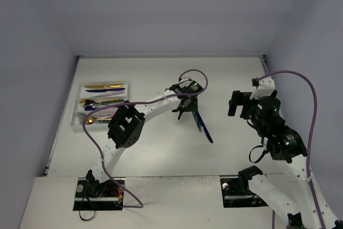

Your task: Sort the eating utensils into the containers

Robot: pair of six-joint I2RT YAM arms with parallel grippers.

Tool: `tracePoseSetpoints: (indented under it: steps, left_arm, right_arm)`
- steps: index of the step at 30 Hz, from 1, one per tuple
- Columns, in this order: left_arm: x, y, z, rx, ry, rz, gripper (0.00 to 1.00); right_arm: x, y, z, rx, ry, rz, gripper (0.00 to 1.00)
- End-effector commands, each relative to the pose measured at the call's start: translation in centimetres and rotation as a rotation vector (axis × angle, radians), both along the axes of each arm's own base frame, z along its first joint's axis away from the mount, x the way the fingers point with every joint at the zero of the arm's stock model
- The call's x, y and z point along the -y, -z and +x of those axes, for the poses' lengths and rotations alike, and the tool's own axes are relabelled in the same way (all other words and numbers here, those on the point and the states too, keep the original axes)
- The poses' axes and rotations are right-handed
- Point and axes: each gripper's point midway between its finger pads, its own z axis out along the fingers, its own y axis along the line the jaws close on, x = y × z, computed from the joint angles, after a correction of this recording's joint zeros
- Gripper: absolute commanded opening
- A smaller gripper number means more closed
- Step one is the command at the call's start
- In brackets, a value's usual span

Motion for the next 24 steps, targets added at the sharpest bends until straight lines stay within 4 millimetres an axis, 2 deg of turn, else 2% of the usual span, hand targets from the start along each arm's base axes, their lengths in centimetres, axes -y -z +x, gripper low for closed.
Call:
tracePoseSetpoints:
  steps: [1,6,10,18,24]
  left_arm:
    - [1.4,-3.4,0.5,0.064,-0.01,-0.016,0.65]
    - [3.0,-1.2,-0.4,0.031,-0.002,0.006,0.65]
    - [3.1,0.0,-0.7,0.02,-0.006,0.028,0.64]
    - [2.7,2.5,-1.6,-0.022,-0.014,0.082,0.62]
    - [0.7,3.4,-2.8,-0.055,-0.023,0.148,0.5]
  right_arm:
    - [0.0,-1.9,0.1,0.076,0.002,0.033,1.0]
    - [0.0,-2.1,-0.1,0.084,-0.005,0.035,1.0]
    - [0.0,-2.3,-0.2,0.093,-0.005,0.037,1.0]
    - [-0.1,-2.4,-0.4,0.1,-0.012,0.035,1.0]
    - [-0.2,-2.4,-0.5,0.099,-0.019,0.035,1.0]
